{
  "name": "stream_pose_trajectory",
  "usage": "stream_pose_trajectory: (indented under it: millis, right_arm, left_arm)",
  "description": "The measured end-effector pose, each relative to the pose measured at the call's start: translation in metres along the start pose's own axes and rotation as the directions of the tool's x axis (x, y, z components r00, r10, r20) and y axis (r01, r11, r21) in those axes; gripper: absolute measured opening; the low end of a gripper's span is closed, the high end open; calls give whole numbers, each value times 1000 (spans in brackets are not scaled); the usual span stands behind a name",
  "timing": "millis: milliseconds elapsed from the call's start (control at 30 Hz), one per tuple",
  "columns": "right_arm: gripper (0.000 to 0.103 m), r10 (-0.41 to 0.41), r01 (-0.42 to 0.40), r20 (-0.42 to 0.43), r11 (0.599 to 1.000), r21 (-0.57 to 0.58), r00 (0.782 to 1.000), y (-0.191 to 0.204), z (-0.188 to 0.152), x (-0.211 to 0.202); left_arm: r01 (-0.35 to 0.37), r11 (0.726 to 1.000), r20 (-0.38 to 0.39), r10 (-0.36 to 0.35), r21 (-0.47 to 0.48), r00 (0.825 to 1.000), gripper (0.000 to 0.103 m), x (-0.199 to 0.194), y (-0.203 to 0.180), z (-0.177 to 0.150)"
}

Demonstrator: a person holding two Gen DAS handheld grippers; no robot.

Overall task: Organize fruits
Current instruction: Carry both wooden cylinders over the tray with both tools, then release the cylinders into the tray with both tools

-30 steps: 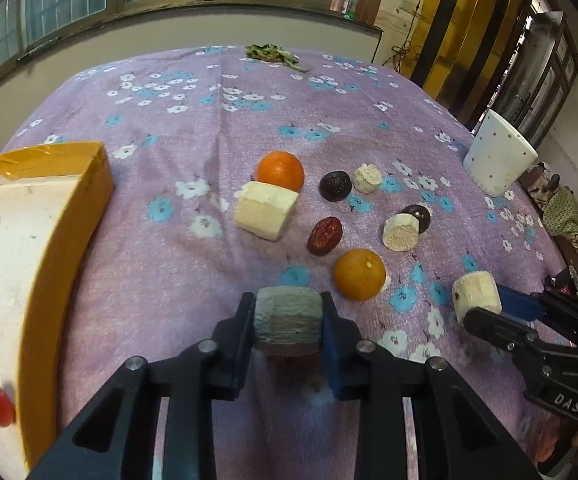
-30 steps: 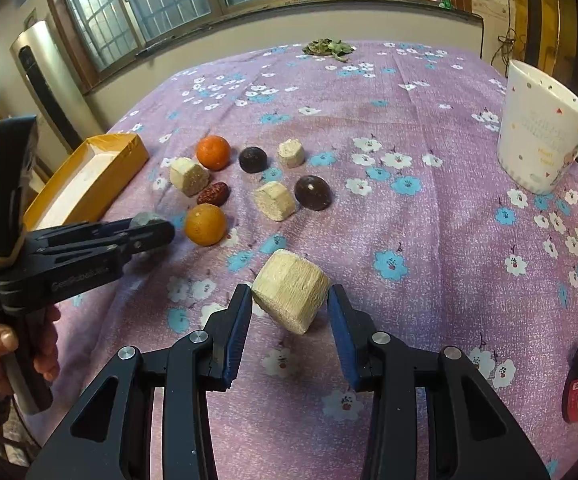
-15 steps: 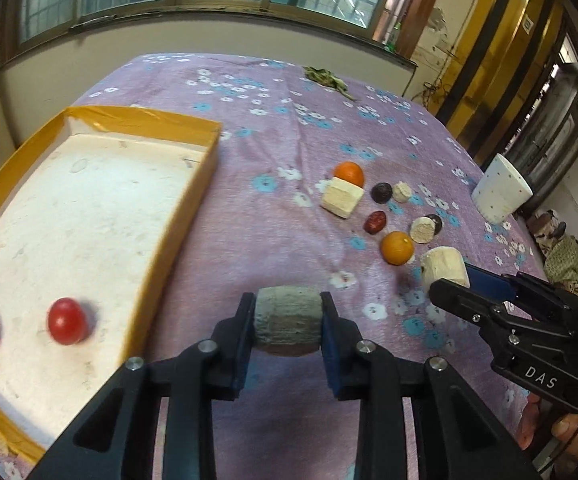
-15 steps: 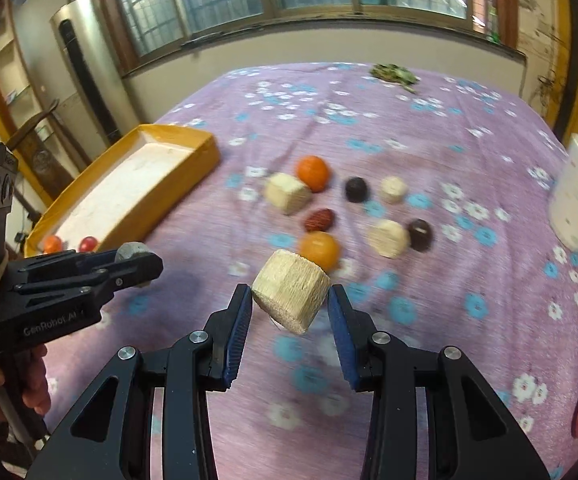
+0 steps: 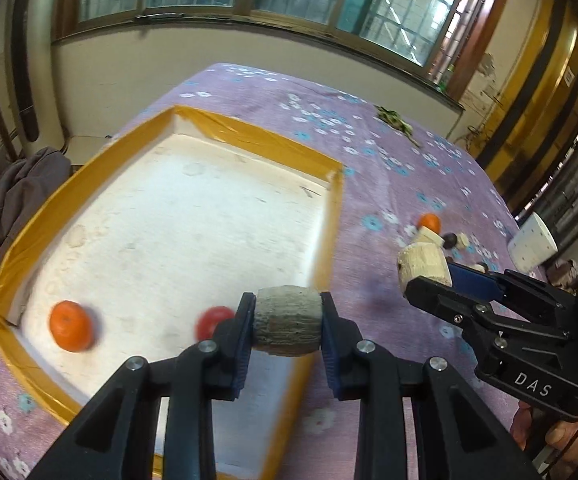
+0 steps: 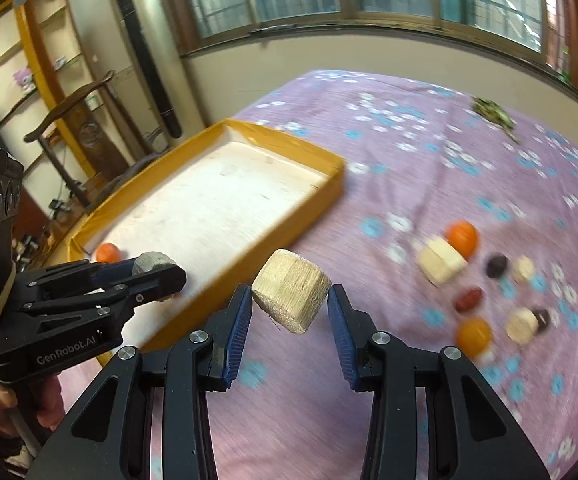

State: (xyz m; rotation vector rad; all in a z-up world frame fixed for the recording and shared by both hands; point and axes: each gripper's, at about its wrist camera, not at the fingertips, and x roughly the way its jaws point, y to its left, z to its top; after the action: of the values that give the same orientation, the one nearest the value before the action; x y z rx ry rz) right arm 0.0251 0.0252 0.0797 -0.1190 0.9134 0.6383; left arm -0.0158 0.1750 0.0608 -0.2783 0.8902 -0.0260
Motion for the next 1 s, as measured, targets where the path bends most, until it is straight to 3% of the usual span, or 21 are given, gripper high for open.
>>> stream_pose_trajectory:
  millis: [333,500,1000]
  right_arm:
    - [38,91,-100,-88,990,-99,992,53,45,71]
    - [38,91,-111,-138,984,-141,986,72,55,104]
    - [39,72,-108,-190,977,-186,979,87,54,128]
  left_arm:
    - [-116,984,0,117,-133,993,33,7,79,24]
    - [-151,971,-27,148,-186,989,33,21,107,30]
    - [-162,967,-71,151,-196,986,33,44,125,36]
